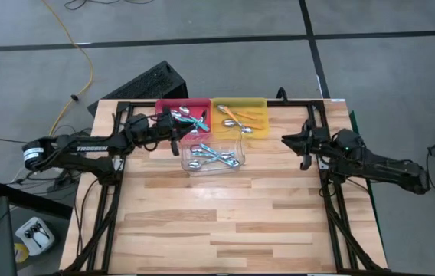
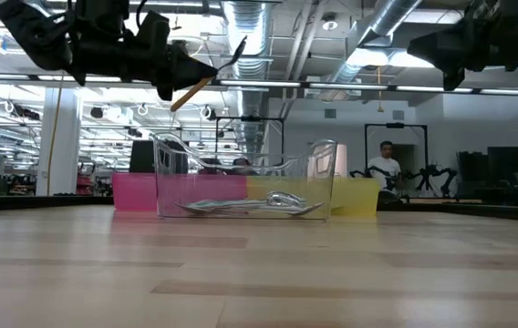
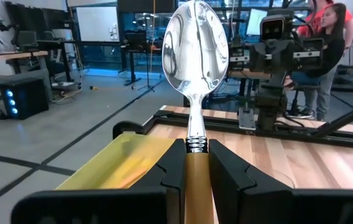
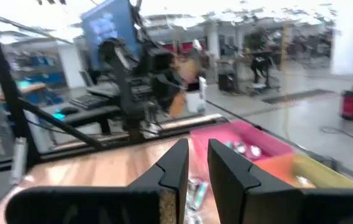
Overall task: Sort silverware by color (type)
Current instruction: Put the yellow spoon into the yellow bin
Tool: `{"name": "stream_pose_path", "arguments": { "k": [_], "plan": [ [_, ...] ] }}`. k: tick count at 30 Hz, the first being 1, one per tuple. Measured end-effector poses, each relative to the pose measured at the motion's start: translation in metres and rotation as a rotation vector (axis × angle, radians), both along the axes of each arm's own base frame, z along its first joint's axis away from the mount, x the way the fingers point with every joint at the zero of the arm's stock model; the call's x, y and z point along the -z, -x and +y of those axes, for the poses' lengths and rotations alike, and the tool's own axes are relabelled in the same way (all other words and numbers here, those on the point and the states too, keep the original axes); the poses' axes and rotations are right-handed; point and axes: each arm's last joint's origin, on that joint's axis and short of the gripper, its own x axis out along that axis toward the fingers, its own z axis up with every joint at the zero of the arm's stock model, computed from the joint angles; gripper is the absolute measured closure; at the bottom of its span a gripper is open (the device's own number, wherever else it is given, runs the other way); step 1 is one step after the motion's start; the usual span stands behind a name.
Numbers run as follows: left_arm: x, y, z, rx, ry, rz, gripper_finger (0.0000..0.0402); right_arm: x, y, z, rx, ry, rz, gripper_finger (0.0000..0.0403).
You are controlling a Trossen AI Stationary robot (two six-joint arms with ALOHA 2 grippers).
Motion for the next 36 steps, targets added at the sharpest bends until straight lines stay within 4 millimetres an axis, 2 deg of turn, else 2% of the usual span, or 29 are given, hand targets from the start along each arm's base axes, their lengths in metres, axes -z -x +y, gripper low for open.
{"name": "stream_pose_path", "arguments": {
  "k": [8, 18, 23, 29, 33, 36],
  "plan": [
    [0.009, -0.015, 0.006, 0.019, 0.046, -0.018, 0.0373, 0.002, -0.001, 0.000, -0.018, -0.010, -0.010, 0.0316],
    [-0.004, -0.044, 0.017, 0.042, 0.043, -0.029, 0.0372, 0.013, -0.003, 0.000, -0.019, -0.019, -0.035, 0.0316],
    [-0.010, -0.073, 0.031, 0.040, 0.061, 0.023, 0.0374, 0.013, -0.003, 0.000, -0.024, -0.055, -0.041, 0.0316],
    [-0.006, -0.112, 0.049, 0.045, 0.080, 0.107, 0.0374, 0.013, -0.003, 0.000, -0.025, -0.057, -0.042, 0.0316],
    [-0.002, -0.128, 0.067, -0.020, 0.071, 0.138, 0.0374, 0.014, -0.003, 0.000, -0.026, -0.057, -0.041, 0.0316],
    [-0.007, -0.143, 0.086, -0.059, 0.088, 0.169, 0.0374, 0.014, -0.003, 0.000, -0.029, -0.057, -0.040, 0.0316]
  ]
}}
